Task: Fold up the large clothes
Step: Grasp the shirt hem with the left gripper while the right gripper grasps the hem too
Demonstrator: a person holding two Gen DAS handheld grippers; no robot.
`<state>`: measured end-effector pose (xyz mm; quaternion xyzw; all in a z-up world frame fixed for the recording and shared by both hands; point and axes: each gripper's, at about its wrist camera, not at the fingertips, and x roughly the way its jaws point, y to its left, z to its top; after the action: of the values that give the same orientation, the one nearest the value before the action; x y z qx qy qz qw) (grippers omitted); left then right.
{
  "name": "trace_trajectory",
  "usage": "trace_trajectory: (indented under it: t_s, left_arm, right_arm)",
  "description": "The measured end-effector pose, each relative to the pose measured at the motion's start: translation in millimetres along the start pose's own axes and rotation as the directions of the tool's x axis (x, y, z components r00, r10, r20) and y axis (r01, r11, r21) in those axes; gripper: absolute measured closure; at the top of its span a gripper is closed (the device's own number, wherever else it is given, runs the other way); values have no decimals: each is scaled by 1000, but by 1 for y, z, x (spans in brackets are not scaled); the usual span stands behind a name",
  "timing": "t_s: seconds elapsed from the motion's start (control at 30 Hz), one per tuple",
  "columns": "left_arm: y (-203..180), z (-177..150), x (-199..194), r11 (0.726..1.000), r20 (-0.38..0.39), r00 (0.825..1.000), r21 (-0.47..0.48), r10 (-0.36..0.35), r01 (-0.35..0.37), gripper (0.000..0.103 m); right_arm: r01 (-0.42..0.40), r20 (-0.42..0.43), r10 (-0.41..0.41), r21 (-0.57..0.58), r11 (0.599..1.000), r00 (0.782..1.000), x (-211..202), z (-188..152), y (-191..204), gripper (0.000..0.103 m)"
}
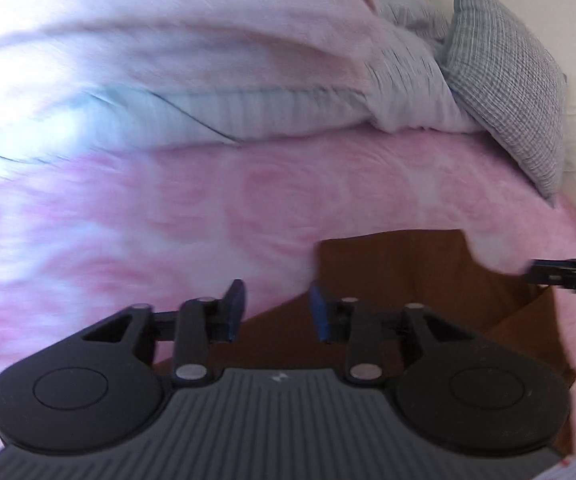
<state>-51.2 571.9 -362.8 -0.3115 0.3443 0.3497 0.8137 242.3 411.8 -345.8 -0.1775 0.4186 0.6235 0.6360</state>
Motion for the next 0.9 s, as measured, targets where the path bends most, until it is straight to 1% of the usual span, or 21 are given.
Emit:
trace_trajectory:
  t_s: [0.07, 0.17, 0.2, 0.27, 0.3, 0.33, 0.37, 0.4, 0.43, 0.5, 0.53, 0.6, 0.63, 0.67, 0.7, 0.73, 0.77, 0.8, 0.83, 0.87, 0.9]
  left_arm:
    - [-5, 9, 27, 998, -56, 997, -23, -56, 55, 67]
    - [-10, 16, 59, 997, -119, 990, -45, -73, 69, 65]
    - [-10, 19, 65, 996, -114, 991, -46, -76, 71, 64]
    - [-11, 24, 70, 994, -96, 991, -59, -95, 89, 63]
    - [-13, 26, 72, 992, -90, 989, -61, -113, 108, 67]
    - [-15, 29, 73, 990, -85, 987, -45, -139, 136, 76]
    - [-20, 29, 75, 989, -89, 985, -14, -150, 150, 97]
    - [-24, 28, 76, 990, -88, 987, 24, -133, 136, 97]
    - [-28, 25, 74, 990, -68, 990, 61, -127, 131, 97]
    - [-32, 18, 60, 984, 5, 992, 124, -127, 126, 97]
    - [-33, 12, 49, 979, 51, 990, 159, -134, 124, 97]
    - [-38, -6, 20, 961, 137, 979, 252, -149, 111, 97]
    - [-42, -18, 6, 944, 154, 976, 312, -156, 102, 97]
    - [-46, -32, -5, 927, 151, 976, 364, -157, 93, 97]
    - [-49, -48, -13, 910, 131, 979, 404, -158, 93, 96]
    - [-51, -65, -19, 894, 93, 983, 437, -159, 103, 95]
    - [-51, -82, -22, 879, 47, 988, 465, -144, 106, 89]
    - [-51, -96, -24, 871, 5, 993, 481, -117, 101, 86]
    - [-49, -107, -27, 870, -23, 995, 485, -92, 92, 86]
    - [-46, -111, -31, 881, -28, 996, 466, -83, 87, 86]
    - [-40, -111, -37, 902, -22, 996, 422, -92, 92, 86]
  right_arm:
    - [-53, -20, 55, 54, 997, 998, 24, 13, -1, 59]
    - [-75, -53, 83, 136, 988, 995, 56, 24, -7, 59]
    - [-78, -59, 89, 172, 982, 994, 65, 26, -10, 59]
    - [-100, -44, 111, 214, 972, 993, 73, 29, -14, 60]
    - [-121, -33, 131, 211, 970, 991, 76, 31, -15, 84]
    - [-153, -32, 162, 194, 969, 986, 77, 31, -13, 101]
    - [-155, -44, 164, 169, 973, 985, 78, 31, -9, 99]
    - [-145, -23, 149, 130, 981, 989, 75, 29, -5, 100]
    - [-141, 1, 142, 87, 986, 990, 70, 27, 0, 100]
    - [-109, 69, 108, 2, 994, 992, 54, 22, 13, 100]
    - [-109, 120, 116, -58, 992, 986, 40, 16, 21, 100]
    - [-84, 197, 123, -196, 977, 973, 11, -1, 39, 100]
    - [-71, 207, 128, -264, 962, 970, -2, -12, 47, 100]
    - [-65, 199, 134, -321, 945, 971, -14, -26, 54, 100]
    - [-64, 168, 132, -362, 930, 977, -18, -38, 61, 100]
    - [-67, 105, 119, -402, 913, 987, -20, -51, 66, 100]
    - [-80, 27, 102, -432, 898, 994, -21, -64, 69, 98]
    - [-75, -39, 65, -449, 890, 997, -20, -75, 72, 95]
    - [-49, -80, 14, -456, 888, 997, -19, -83, 74, 94]
    - [-12, -100, -38, -457, 890, 994, -21, -88, 75, 92]
    - [18, -94, -67, -451, 893, 993, -25, -90, 75, 91]
